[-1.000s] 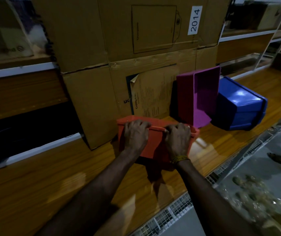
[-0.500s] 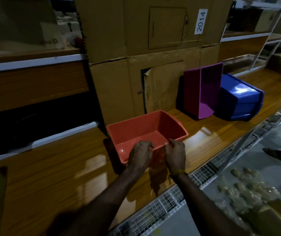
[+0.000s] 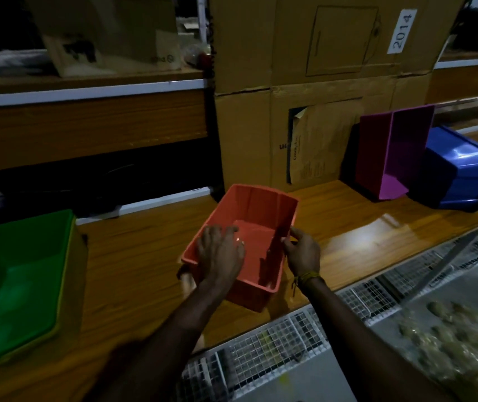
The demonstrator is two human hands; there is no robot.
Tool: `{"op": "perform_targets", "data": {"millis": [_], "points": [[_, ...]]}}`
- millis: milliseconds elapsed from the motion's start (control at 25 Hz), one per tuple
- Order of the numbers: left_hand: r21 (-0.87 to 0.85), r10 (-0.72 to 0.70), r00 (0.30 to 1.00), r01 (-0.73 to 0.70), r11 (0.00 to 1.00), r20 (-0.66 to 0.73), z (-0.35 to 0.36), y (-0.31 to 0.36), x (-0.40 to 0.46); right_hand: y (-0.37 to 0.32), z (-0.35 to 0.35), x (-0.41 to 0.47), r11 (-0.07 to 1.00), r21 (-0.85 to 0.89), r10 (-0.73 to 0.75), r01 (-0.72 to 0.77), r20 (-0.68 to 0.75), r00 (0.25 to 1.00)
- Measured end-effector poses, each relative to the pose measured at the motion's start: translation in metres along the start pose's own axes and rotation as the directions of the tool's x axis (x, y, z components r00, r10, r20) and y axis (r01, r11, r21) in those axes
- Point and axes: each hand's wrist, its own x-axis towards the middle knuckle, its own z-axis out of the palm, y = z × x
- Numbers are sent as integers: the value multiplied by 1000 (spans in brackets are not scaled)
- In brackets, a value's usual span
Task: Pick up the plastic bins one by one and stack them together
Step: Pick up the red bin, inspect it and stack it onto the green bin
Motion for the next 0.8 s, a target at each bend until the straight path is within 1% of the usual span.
{"op": "perform_targets", "data": {"millis": [40,80,160,280,440,520,600,680,800], "points": [[68,-93,995,91,993,28,-5,-14,1,-5,-1,-3,1000,10,-19,19,7,1000],[98,-164,985,159,983,50,-10,-25,0,-7,0,-5,999,16,-30,29,14,999],[44,-261,962,258,965,79,-19,-39,-5,-8,5,-13,999,9,-37,37,26,999],[-84,-309,947,316,945,84,-25,-43,-15,0,7,-27,999,39,5,-6,19,1000],[-185,-315,949,315,931,34,-29,-31,-30,11,-10,-48,974,222,56,-52,-10,998],[-250,-305,952,291,923,-17,-32,-24,-36,14,-23,-50,955,289,79,-67,-32,996],[-328,-303,948,258,909,-93,-36,-14,-42,14,-38,-47,932,356,87,-67,-40,995],[-442,-326,930,224,869,-171,-44,4,-48,10,-56,-43,891,452,76,-47,-47,996],[-564,-322,896,102,820,-306,-59,35,-60,3,-81,-37,804,595,61,-16,-55,997]]}}
